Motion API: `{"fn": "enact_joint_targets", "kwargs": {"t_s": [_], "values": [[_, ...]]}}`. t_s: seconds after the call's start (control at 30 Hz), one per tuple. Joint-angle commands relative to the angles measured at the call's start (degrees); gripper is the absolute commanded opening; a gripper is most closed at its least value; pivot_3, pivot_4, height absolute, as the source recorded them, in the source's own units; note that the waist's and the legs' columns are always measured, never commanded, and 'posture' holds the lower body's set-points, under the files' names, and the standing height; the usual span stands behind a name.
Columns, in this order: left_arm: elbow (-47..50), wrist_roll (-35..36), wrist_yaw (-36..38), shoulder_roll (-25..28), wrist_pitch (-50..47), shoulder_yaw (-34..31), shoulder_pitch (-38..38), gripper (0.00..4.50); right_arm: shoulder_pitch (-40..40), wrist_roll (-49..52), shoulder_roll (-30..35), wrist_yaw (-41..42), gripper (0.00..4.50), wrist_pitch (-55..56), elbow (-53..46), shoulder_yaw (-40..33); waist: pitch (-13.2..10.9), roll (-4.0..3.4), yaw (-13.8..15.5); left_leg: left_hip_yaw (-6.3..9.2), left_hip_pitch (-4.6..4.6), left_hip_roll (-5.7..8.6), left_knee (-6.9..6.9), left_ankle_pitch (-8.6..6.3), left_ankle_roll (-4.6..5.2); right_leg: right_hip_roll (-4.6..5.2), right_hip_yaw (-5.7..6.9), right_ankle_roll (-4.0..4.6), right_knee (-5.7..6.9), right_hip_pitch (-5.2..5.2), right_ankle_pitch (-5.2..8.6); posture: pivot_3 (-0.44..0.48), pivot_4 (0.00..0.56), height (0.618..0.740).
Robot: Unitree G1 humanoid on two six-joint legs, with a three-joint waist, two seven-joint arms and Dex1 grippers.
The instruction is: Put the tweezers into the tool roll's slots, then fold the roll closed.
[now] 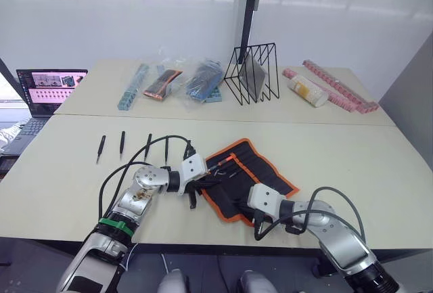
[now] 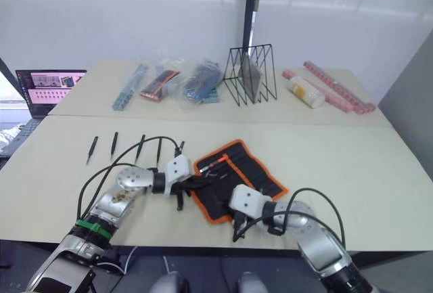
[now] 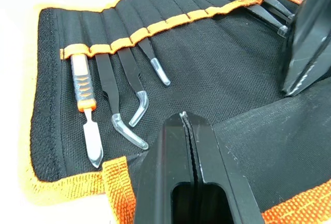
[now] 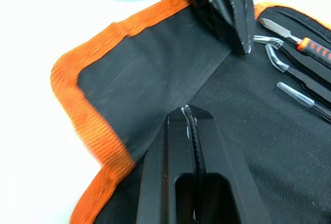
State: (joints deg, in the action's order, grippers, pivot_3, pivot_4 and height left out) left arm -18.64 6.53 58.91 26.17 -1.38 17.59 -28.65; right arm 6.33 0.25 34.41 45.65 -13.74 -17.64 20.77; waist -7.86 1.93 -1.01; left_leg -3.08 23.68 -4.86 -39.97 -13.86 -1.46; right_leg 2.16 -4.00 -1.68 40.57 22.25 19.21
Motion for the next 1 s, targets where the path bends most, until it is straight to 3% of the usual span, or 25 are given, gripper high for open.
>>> {"fn": "enact_joint_targets", "kwargs": {"t_s": [0.03,0.23,0.37,0.53,0.7,0.77,1.0], "values": [[-3.23,-3.67,-1.4,2.56,-1.87,-0.01,2.63,0.01,-3.42,-2.24,2.8,1.81,0.0,-0.12,-1.26,1.81,0.08,0.01,-0.02,0.0,-0.02,0.0,0.03,0.0,0.0,0.0,0.0,0.0,0.0,-0.01,0.0,0.0,0.15,0.684],[-3.01,-2.27,-2.64,1.97,-0.32,-2.08,2.84,0.01,-5.28,-2.48,2.78,-0.07,0.0,1.37,-4.48,0.58,0.14,0.0,0.0,-0.02,-0.18,-0.01,0.16,0.0,0.0,-0.01,-0.02,0.01,-0.22,-0.14,0.01,0.0,0.15,0.684],[5.69,5.53,-1.77,2.57,-3.65,-8.68,4.33,0.01,-3.85,5.84,-1.53,-1.51,0.0,-2.53,-6.41,-6.32,0.06,0.0,-0.16,0.01,-0.1,-0.03,0.18,0.0,0.0,-0.07,-0.05,0.02,-0.22,-0.06,0.0,0.0,0.15,0.684],[21.84,24.18,-4.25,6.99,-21.25,-24.98,10.18,0.01,-1.57,28.15,-3.28,-0.57,0.0,-16.77,-13.02,-21.55,-0.42,-0.08,0.24,0.12,0.44,-0.03,0.13,0.01,-0.01,-0.04,-0.01,0.02,-0.22,0.27,0.0,0.0,0.15,0.684],[22.79,24.89,-7.94,15.07,-25.02,-39.78,22.01,0.01,1.14,36.31,-0.12,-2.12,0.0,-21.44,-5.29,-35.8,-0.5,-0.01,0.22,0.19,0.49,0.12,0.25,-0.05,0.05,0.18,0.08,-0.02,-0.39,0.25,-0.01,0.0,0.15,0.684],[19.4,23.59,-9.84,16.95,-22.83,-47.14,27.41,0.26,1.45,34.25,1.38,-3.32,0.57,-18.67,1.65,-40.49,-0.55,0.02,0.26,0.14,0.51,0.15,0.29,-0.07,0.08,0.24,0.08,-0.02,-0.46,0.29,-0.01,0.0,0.15,0.684],[9.87,19.52,-15.04,15.85,-12.14,-59.28,38.72,2.5,-5.05,31.86,2.66,-1.08,2.91,-7.42,16.05,-51.02,-0.69,0.21,1.24,0.03,0.62,0.15,0.27,-0.07,0.08,0.32,0.08,-0.03,-0.49,0.46,0.01,0.0,0.15,0.684]]}}
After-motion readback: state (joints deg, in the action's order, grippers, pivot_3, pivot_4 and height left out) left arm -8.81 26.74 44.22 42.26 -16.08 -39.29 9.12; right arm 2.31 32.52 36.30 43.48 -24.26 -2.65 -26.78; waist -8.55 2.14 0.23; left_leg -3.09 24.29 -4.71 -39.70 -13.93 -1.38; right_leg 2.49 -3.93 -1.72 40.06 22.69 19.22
